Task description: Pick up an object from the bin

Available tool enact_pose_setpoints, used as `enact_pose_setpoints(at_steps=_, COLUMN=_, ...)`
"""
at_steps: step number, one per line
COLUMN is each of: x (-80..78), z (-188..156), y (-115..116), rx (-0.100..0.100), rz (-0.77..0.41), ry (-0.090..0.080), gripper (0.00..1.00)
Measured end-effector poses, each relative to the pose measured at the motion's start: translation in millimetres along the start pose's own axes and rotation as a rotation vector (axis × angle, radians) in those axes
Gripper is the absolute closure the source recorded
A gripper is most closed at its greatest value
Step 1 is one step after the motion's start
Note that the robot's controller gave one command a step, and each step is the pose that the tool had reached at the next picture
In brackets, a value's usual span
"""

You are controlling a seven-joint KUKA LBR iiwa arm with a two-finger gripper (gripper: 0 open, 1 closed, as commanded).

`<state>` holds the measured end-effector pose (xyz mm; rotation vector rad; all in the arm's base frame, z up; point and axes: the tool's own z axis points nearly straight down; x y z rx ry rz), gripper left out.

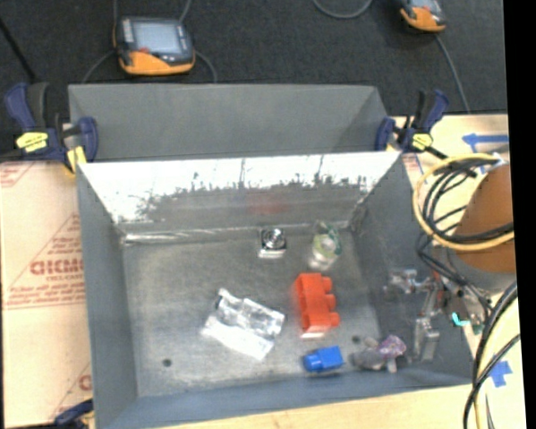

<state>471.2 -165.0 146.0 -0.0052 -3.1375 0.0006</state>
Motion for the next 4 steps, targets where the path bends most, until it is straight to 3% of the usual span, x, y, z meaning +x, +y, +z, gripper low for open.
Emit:
enact_pose_setpoints(at_steps=1, x=-14.6, z=75.6, y=9.4, rx=0.003, rz=-0.312, ry=-0.010, gripper=0.00)
enact_pose_setpoints(at_steps=2, x=-13.8, z=75.2, y=8.6, rx=0.004, rz=-0.316, ry=-0.009, gripper=1.00)
enact_pose_setpoints(at_steps=3, x=-20.8, z=-29.0, y=7.0, rx=0.006, rz=-0.370, ry=-0.015, gripper=1.00)
enact_pose_setpoints(at_steps=4, x=-83.9, z=-139.7, y=30.4, rx=0.008, rz=-1.238, ry=-0.011, gripper=1.00)
